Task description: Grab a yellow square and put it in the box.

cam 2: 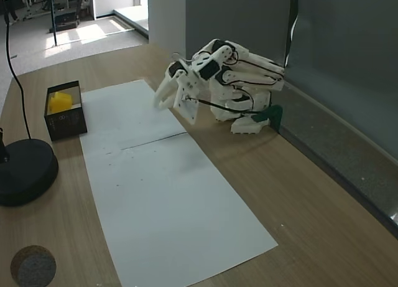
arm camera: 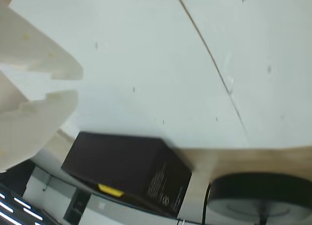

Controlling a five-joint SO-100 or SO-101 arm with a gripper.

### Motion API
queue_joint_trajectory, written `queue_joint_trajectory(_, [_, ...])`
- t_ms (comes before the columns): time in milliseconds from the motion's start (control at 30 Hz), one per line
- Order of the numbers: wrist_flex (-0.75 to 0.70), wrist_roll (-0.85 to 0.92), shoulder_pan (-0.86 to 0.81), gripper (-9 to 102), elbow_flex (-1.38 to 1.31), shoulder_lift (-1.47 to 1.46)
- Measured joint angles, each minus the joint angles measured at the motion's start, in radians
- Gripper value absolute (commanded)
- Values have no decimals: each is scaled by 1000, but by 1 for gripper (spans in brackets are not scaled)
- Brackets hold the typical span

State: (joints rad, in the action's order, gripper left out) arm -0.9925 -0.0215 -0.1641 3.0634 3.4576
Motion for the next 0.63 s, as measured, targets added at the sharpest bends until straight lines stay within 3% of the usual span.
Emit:
queue_joint_trajectory(200, [-66,-9,8,0,41,-2])
queue_joint_trajectory(400, [-276,-9,101,0,-5,-2])
queue_joint_trajectory(633, [-290,-17,51,0,-8,-2])
